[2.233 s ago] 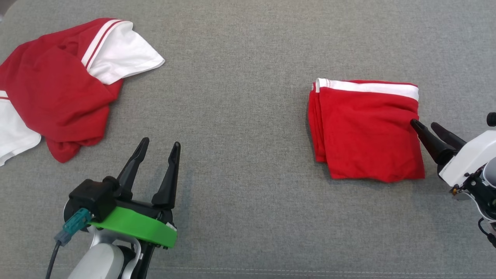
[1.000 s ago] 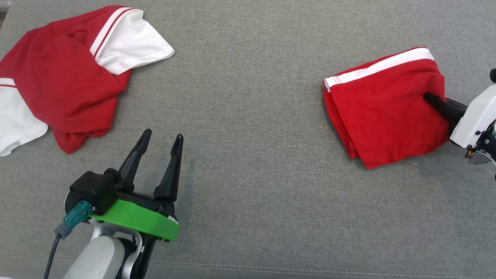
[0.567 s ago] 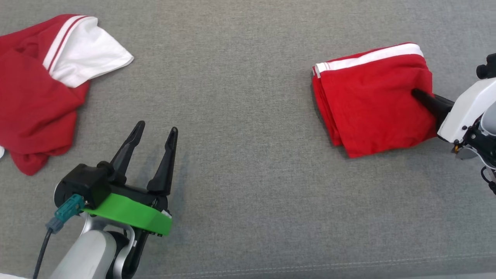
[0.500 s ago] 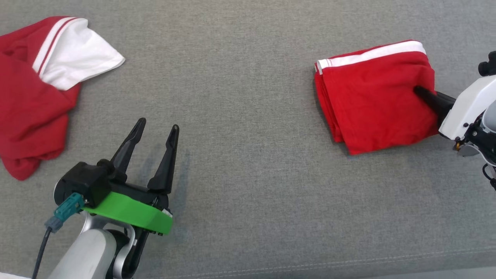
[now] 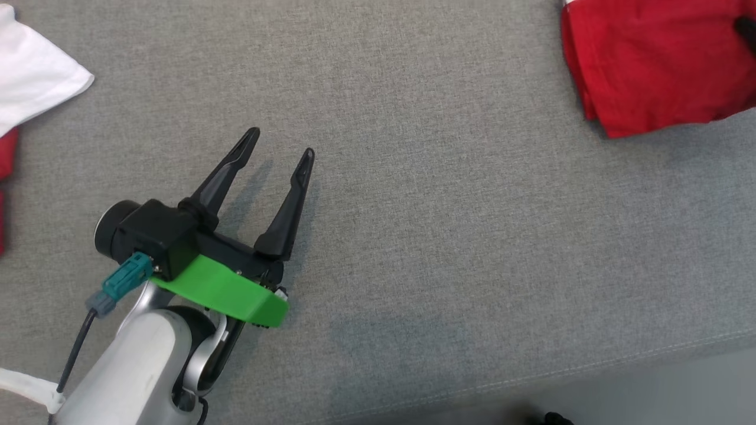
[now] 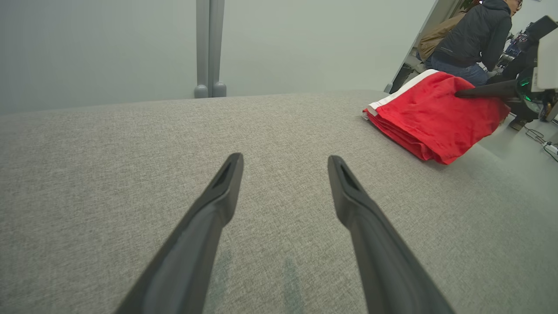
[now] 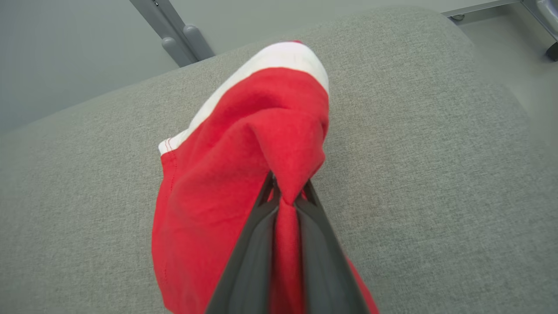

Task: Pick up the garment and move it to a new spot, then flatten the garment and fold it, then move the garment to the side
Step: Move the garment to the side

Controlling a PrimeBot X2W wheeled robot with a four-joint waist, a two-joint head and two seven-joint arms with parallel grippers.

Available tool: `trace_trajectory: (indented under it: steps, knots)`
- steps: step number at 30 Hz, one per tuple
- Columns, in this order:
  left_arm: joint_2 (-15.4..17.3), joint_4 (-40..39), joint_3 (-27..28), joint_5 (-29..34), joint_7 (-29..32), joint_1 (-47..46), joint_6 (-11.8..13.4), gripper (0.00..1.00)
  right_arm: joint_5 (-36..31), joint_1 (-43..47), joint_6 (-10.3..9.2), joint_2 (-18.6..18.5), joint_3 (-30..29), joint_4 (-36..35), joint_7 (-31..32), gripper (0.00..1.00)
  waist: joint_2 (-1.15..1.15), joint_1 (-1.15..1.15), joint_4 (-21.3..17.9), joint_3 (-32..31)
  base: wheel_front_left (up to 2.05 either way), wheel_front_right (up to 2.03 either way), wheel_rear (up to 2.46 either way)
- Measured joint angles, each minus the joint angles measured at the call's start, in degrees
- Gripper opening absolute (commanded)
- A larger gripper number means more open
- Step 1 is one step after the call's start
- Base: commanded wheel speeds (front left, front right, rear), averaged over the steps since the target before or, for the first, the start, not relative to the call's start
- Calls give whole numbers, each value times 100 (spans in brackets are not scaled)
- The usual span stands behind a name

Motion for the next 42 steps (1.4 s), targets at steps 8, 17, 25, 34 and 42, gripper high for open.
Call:
trace_trajectory:
  steps: [8,17,25,34,42]
  knots:
    - [-56,-269,-152,203,221,-476,-52,100,-258,-465,-134,-282,-144,142,-103,0,0,0,-99,540,0,0,0]
    - [-147,-525,-211,382,287,-853,-54,100,-564,-675,-221,-750,-297,521,-310,0,0,0,82,907,0,0,0]
    - [-182,-648,-199,435,425,-850,8,100,-745,-677,-229,-1006,-355,972,-527,11,0,0,392,983,0,0,0]
    - [-82,-772,-83,476,544,-825,87,100,-1034,-793,-272,-1057,-310,1302,-856,100,0,0,443,1101,0,0,0]
    - [-63,-828,41,483,547,-825,102,100,-1048,-794,-280,-1058,-368,1592,-1088,100,0,0,395,1121,0,0,0]
